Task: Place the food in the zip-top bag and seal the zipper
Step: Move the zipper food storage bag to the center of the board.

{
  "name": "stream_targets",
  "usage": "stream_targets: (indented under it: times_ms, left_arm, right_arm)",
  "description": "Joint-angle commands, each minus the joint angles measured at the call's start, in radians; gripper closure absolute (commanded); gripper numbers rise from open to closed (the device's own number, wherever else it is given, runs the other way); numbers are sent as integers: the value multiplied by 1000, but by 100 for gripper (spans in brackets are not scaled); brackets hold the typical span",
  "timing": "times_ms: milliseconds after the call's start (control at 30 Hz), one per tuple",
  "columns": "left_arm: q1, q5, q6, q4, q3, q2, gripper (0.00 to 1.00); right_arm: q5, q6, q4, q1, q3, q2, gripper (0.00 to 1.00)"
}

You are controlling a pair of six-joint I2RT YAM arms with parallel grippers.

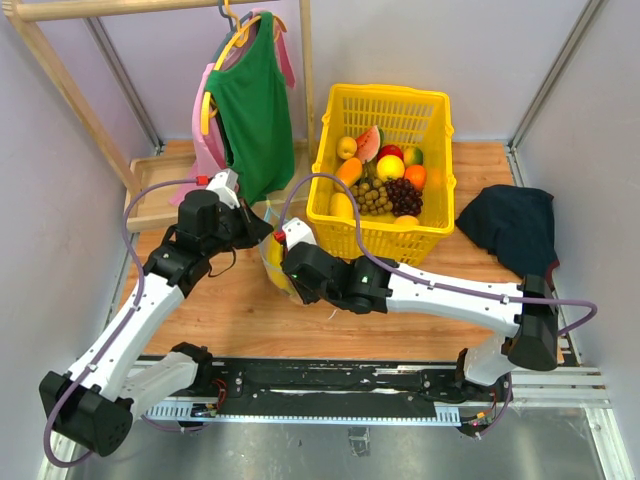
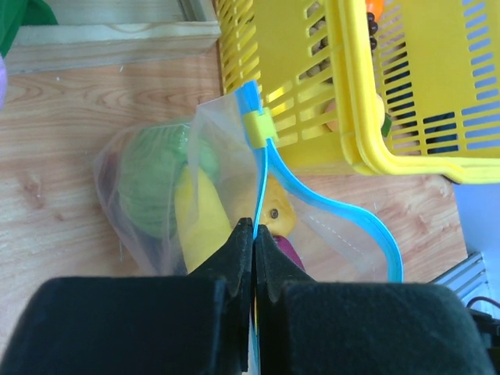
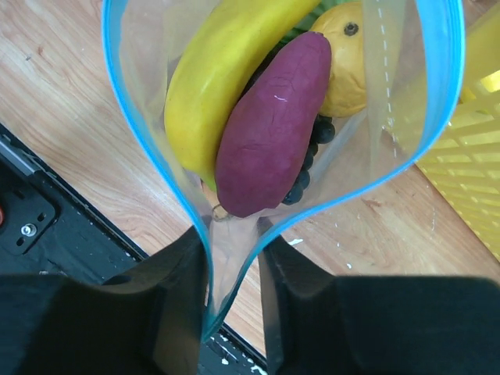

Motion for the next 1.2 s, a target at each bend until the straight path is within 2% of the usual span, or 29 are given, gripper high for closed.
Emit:
stream_targets:
  times_ms: [0,200,300,400,700,1033,1167]
  left_arm:
    - [-2,-37,-81,-42,37,30,100]
    - [-2,-47,-133,-55,47,-5,100]
    - [-1,-47,-141,-44,47,-33,99]
    - [-2,-42,-131,-33,49,-51,95]
    - [-2,-11,-79,43,22,-82,68]
    - [-1,12,144,119,-8,-101,53]
    - [-1,108,229,176,-38,-90,51]
  right_arm:
    - [65,-38,-42,17,32,-14,74]
    - [33,-163,-46,6,11,-65,99]
    - [12,-222,-60,-11,-4,-104,99]
    - [-46,-321,-61,-41,-34,-160,99]
    - [-180,-653,-77,-156,-162,-347,100]
    - [-193,-848,-72,-321,-321,-556,99]
    - [-242,-858,-72,-395,-356,-598,99]
